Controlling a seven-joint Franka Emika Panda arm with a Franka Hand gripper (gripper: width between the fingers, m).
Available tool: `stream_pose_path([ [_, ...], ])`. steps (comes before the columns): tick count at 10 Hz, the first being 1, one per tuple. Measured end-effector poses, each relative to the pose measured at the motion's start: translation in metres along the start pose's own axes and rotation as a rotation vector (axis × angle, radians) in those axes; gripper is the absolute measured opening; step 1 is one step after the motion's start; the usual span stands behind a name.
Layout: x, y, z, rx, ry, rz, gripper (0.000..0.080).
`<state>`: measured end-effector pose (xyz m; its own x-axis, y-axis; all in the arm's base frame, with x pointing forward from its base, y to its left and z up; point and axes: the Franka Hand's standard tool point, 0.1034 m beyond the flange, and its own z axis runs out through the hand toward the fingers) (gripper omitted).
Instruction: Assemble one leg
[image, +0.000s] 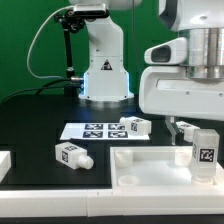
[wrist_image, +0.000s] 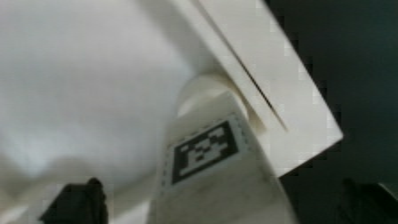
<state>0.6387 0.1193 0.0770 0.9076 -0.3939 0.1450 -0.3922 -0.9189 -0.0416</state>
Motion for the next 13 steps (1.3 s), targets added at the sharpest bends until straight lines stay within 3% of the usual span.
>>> stream_pose_path([
  [1, -0.0021, -0.0008, 0.0009, 0.005, -0.006, 0.034, 0.0649],
  [2, -0.0015, -0.0002, 0.0009, 0.005, -0.006, 0.035, 0.0521],
  [3, -0.0017, -0.0003, 0.001, 0.005, -0.006, 0.048, 0.0521],
  [5, -0.0018, 0.0015, 0.0018, 0.002, -0.009, 0.212, 0.0288],
  [8, -0.0022, 0.0009, 0.0009, -0.012, -0.03, 0.525, 0.0288],
  [12, 0.003, 0.0034, 0.0034, 0.002, -0.098, 1.06, 0.0288],
  [13, 0.0019, 0.002, 0.0036, 0.001, -0.098, 1.079, 0.0288],
])
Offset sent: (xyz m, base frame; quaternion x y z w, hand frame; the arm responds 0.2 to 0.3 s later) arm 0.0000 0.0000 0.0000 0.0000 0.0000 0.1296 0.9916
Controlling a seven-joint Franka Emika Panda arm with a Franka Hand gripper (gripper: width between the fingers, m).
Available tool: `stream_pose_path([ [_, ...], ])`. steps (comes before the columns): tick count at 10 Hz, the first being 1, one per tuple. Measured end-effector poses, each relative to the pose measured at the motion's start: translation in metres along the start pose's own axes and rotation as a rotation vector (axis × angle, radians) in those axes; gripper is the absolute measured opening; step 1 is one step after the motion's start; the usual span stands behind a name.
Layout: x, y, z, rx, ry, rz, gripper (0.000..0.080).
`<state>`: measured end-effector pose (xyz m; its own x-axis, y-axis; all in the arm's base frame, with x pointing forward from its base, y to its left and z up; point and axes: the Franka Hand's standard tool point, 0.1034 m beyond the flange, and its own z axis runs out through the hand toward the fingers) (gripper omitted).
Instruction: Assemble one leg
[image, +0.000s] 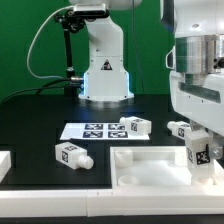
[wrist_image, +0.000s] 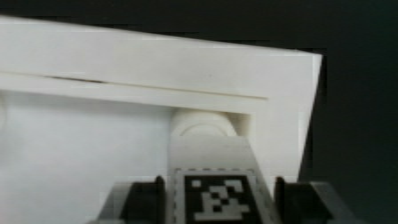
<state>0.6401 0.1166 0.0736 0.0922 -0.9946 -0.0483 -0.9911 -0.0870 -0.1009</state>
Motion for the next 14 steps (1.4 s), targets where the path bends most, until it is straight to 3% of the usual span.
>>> stream_pose_path([
  [2, 0.0, 0.0, 0.0, 0.0, 0.0, -0.034, 0.0288],
  [5, -0.006, 0.007, 0.003, -0.02, 0.034, -0.518, 0.0605],
  [7, 0.009, 0.009, -0.005, -0.013, 0.036, -0.803, 0.0641],
  [11, 0.01, 0.009, -0.004, -0.028, 0.036, -0.986, 0.0649],
  [12, 0.014, 0.004, -0.014, -0.049, -0.011, -1.084, 0.0649],
  [14, 0.018, -0.005, -0.022, -0.035, -0.021, -1.166, 0.0649],
])
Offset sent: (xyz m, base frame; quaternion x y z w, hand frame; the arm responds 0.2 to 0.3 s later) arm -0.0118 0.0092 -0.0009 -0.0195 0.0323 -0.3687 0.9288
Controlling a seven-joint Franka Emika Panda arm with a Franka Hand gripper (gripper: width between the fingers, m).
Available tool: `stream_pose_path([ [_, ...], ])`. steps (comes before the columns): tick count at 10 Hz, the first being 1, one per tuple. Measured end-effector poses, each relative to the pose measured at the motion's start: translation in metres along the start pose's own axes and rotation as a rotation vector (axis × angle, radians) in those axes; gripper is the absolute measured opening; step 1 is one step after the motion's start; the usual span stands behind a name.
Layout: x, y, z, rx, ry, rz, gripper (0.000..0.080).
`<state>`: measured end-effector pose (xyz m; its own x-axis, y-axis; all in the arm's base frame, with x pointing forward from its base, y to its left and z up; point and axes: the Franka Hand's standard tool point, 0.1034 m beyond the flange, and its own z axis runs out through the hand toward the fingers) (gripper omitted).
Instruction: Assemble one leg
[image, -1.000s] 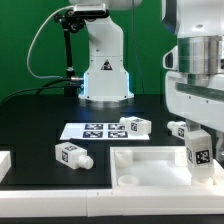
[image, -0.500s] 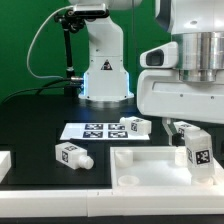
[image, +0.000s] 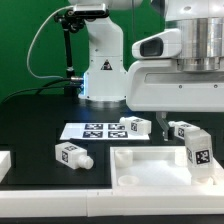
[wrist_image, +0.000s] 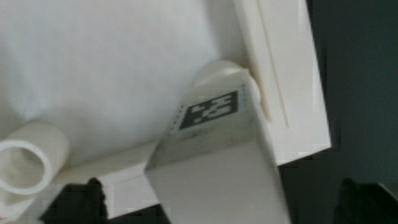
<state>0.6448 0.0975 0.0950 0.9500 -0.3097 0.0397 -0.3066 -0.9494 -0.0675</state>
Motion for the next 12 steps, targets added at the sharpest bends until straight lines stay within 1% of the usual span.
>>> stream_pose_path([
  [1, -0.0022, -0.0049, 0.0018, 0.004, 0.01, -0.01, 0.0649],
  [3, -0.0018, -0.0035, 0.0024, 0.004, 0.009, 0.027, 0.0649],
  [4, -0.0021, -0.0036, 0.0028, 0.004, 0.008, 0.099, 0.0533],
  [5, -0.0022, -0.0034, 0.0032, 0.004, 0.007, 0.15, 0.0386],
  [6, -0.0022, -0.0036, 0.0032, 0.004, 0.007, 0.241, 0.0386],
  [7, -0.0021, -0.0033, 0.0034, 0.004, 0.007, 0.307, 0.0284],
  [10, -0.0028, -0.0026, 0.0043, 0.002, 0.005, 0.509, 0.0284],
  [11, -0.0034, -0.0014, 0.0043, -0.003, 0.006, 0.697, 0.0284],
  [12, -0.0033, 0.0007, 0.0048, 0.001, -0.002, 0.848, 0.0284],
])
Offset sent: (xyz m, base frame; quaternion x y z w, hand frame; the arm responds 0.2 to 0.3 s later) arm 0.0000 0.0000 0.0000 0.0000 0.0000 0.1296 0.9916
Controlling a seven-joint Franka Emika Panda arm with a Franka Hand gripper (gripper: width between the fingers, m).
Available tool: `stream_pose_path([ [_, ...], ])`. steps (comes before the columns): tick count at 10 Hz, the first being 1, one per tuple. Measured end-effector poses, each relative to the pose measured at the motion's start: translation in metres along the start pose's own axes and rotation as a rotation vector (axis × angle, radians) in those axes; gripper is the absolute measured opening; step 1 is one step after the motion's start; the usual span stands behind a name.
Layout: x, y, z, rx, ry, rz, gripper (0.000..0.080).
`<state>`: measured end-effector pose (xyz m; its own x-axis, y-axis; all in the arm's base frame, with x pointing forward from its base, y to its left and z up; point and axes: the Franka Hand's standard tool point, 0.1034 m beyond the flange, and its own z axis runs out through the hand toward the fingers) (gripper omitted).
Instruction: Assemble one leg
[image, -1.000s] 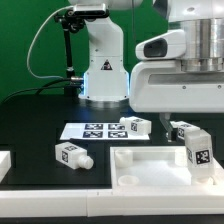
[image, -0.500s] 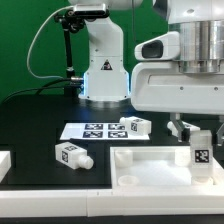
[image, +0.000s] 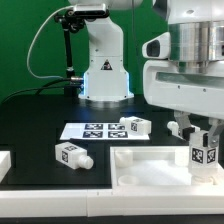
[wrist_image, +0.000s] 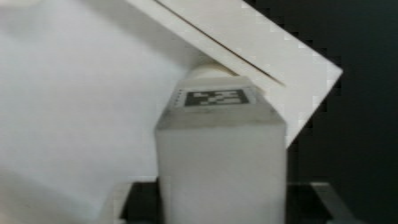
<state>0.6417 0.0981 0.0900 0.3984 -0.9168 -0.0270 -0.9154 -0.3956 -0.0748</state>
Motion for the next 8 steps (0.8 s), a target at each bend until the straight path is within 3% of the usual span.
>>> stream_pose_path([
  [3, 0.0003, 0.0022, 0.0016, 0.036, -0.093, 0.52, 0.0284],
  [5, -0.0007, 0.0015, 0.0017, 0.034, -0.09, 0.56, 0.0312],
  [6, -0.0006, 0.0017, 0.0023, 0.034, -0.089, 0.534, 0.0446],
  [7, -0.0016, 0.0011, 0.0029, 0.038, -0.085, 0.502, 0.0446],
  [8, -0.0076, -0.0011, 0.0054, 0.053, -0.063, 0.294, 0.0603],
])
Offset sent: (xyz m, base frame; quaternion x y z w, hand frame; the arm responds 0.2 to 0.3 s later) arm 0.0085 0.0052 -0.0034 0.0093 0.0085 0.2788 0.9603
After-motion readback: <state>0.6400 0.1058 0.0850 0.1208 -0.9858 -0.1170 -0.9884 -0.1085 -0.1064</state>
